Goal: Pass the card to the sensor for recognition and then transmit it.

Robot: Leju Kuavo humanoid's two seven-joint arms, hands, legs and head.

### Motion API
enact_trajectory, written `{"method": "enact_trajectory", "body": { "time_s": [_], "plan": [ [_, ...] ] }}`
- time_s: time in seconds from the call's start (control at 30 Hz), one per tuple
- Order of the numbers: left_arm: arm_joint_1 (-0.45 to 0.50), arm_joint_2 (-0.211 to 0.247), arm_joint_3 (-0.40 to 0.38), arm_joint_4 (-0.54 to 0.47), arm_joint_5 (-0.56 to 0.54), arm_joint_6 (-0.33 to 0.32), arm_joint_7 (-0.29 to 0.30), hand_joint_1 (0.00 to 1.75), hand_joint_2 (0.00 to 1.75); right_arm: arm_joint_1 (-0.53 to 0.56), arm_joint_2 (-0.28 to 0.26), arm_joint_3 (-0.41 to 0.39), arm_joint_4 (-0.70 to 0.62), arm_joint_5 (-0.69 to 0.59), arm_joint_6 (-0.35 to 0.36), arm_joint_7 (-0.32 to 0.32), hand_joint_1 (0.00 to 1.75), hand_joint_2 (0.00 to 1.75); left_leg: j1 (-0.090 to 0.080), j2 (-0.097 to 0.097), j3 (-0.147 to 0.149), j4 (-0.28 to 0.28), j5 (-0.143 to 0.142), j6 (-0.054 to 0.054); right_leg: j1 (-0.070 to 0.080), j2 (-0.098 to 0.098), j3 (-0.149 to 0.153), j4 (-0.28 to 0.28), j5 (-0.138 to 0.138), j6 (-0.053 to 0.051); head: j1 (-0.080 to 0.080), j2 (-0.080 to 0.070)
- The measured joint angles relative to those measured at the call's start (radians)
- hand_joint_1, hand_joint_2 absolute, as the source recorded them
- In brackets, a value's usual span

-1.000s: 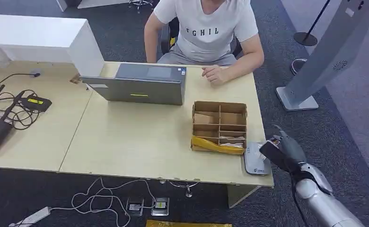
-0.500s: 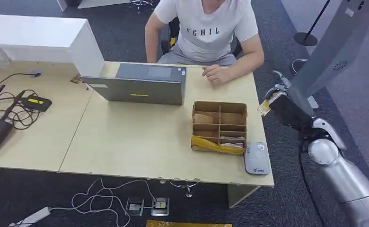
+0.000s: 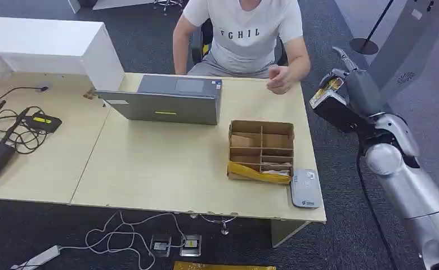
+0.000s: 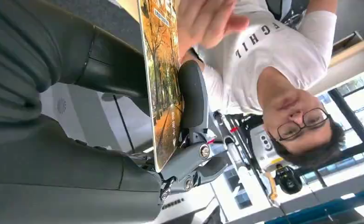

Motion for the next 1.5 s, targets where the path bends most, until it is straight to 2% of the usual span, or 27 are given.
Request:
{"method": "enact_trajectory", "body": {
  "time_s": [0.1, 0.2, 0.37, 0.7, 1.1, 1.13, 1.17, 1.2, 1.4, 1.5],
  "plan": [
    [-0.001, -0.002, -0.001, 0.000, -0.007, -0.002, -0.003, 0.00, 0.00, -0.014, 0.014, 0.014, 0.026, 0.076, -0.048, -0.004, 1.75, 1.75, 0.000, 0.000, 0.000, 0.000, 0.000, 0.000, 0.000, 0.000, 0.000, 0.000, 0.000, 0.000, 0.000, 0.000],
    [-0.001, -0.004, -0.006, 0.000, -0.010, -0.002, -0.004, 0.00, 0.00, -0.032, 0.033, 0.030, 0.074, 0.242, -0.140, -0.011, 1.75, 1.75, 0.000, 0.000, 0.000, 0.000, 0.000, 0.000, 0.000, 0.000, 0.000, 0.000, 0.000, 0.000, 0.000, 0.000],
    [-0.003, -0.007, -0.018, 0.000, -0.013, -0.001, -0.006, 0.00, 0.00, -0.043, 0.083, 0.050, 0.164, 0.378, -0.193, -0.019, 1.75, 1.75, 0.000, 0.000, -0.001, 0.000, 0.000, 0.000, 0.000, 0.000, 0.000, 0.000, 0.000, 0.000, 0.000, 0.000],
    [-0.004, -0.010, -0.025, 0.000, -0.020, -0.010, -0.008, 0.00, 0.00, -0.090, 0.164, 0.076, 0.321, 0.446, -0.221, -0.010, 1.75, 1.75, 0.000, 0.000, 0.000, 0.000, 0.000, -0.001, 0.000, 0.000, 0.000, 0.000, 0.000, 0.000, 0.000, 0.000],
    [-0.003, -0.010, -0.026, 0.000, -0.024, -0.017, -0.011, 0.00, 0.00, -0.099, 0.188, 0.072, 0.399, 0.440, -0.213, 0.003, 1.75, 1.75, 0.000, 0.000, 0.000, 0.000, 0.000, -0.001, 0.000, 0.000, 0.000, 0.000, 0.000, 0.000, 0.000, 0.000],
    [-0.003, -0.010, -0.026, 0.000, -0.024, -0.018, -0.011, 0.00, 0.00, -0.098, 0.188, 0.071, 0.402, 0.439, -0.212, 0.003, 1.61, 1.75, 0.000, 0.000, 0.000, 0.000, 0.000, -0.001, 0.000, 0.000, 0.000, 0.000, 0.000, 0.000, 0.000, 0.000],
    [-0.003, -0.010, -0.026, 0.000, -0.024, -0.018, -0.011, 0.00, 0.00, -0.098, 0.188, 0.069, 0.406, 0.439, -0.211, 0.003, 0.94, 1.75, 0.000, 0.000, 0.000, 0.000, 0.000, -0.001, 0.000, 0.000, 0.000, 0.000, 0.000, 0.000, 0.000, 0.000],
    [-0.003, -0.010, -0.026, 0.000, -0.025, -0.018, -0.011, 0.00, 0.00, -0.098, 0.188, 0.069, 0.409, 0.439, -0.211, 0.003, 0.00, 1.75, 0.000, 0.000, 0.000, 0.000, 0.000, -0.001, 0.000, 0.000, 0.000, 0.000, 0.000, 0.000, 0.000, 0.000],
    [-0.003, -0.010, -0.034, 0.000, -0.028, -0.018, -0.011, 0.00, 0.00, -0.083, 0.187, 0.052, 0.421, 0.429, -0.217, 0.014, 0.00, 1.75, 0.000, 0.000, 0.001, 0.000, 0.000, -0.001, 0.000, 0.000, 0.000, 0.000, 0.000, 0.000, 0.000, 0.000],
    [-0.003, -0.010, -0.041, 0.000, -0.027, -0.018, -0.011, 0.00, 0.00, -0.069, 0.187, 0.038, 0.421, 0.417, -0.198, 0.015, 0.00, 1.75, 0.000, 0.000, 0.001, 0.000, 0.000, -0.001, 0.000, 0.001, 0.000, 0.000, 0.000, 0.000, 0.000, 0.000]
  ]
}}
